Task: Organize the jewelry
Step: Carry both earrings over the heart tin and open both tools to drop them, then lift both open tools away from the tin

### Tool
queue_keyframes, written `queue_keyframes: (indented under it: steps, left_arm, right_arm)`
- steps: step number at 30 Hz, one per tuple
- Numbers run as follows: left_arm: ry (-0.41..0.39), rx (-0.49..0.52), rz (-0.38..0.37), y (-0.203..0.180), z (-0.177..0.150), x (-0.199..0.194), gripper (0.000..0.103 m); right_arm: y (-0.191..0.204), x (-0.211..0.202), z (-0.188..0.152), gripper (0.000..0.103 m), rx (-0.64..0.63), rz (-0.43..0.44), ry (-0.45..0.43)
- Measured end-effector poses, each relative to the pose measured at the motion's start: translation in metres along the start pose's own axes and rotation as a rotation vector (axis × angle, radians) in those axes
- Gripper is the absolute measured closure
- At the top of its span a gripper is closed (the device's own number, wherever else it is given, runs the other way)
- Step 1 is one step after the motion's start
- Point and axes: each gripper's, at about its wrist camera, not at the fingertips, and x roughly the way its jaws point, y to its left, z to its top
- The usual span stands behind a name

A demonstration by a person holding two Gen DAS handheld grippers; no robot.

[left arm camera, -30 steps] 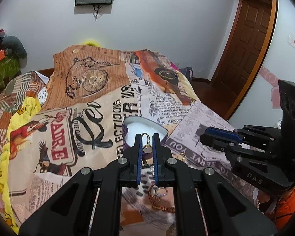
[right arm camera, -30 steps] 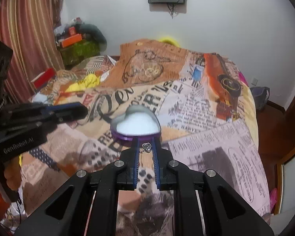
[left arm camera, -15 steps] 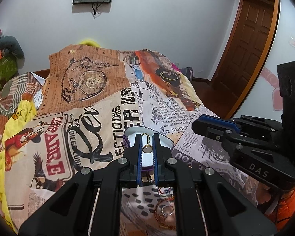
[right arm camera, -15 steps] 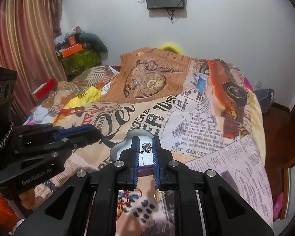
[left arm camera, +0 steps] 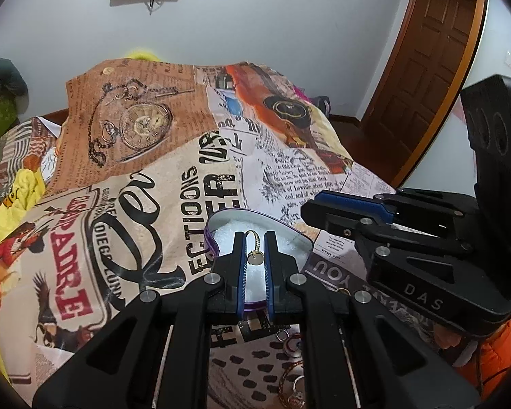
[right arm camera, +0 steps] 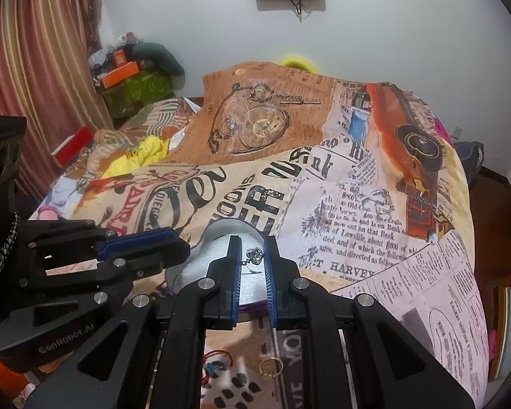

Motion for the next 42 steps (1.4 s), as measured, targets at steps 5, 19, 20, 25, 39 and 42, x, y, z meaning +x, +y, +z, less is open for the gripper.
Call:
queue_keyframes:
  steps: [5,19,20,25,39,42]
  left_arm:
    - [0.024,-0.006,-0.007,0.002,-0.002,0.01,0.094]
    - [0.052,0.001,-0.021,0.003,-0.006,0.018,0.095]
    - [0.051,0.001,-0.021,0.003,-0.006,0.018,0.095]
    - [0.049,0.01,-0.018,0.001,-0.007,0.015,0.094]
    - [0.025,0.01,0.007,-0.002,-0.001,-0.009,0.094]
    - [0.018,0.011,0.017,-0.003,0.001,-0.016,0.094]
  right_arm:
    - [-0.004,0.011,-0.002,0.092,0.0,0.015,0.03]
    - [-0.007,0.026,-0.005,0.091,0.014,0.076,0.085]
    - [-0.007,0.025,-0.005,0.091,0.014,0.077,0.083]
    - [-0.008,0.025,-0.005,0.091,0.016,0.079,0.091]
    - [-0.009,-0.004,-0.002,0.076,0.033,0.068,0.065]
    - [-0.009,-0.014,-0.003,0.076,0.029,0.053,0.051]
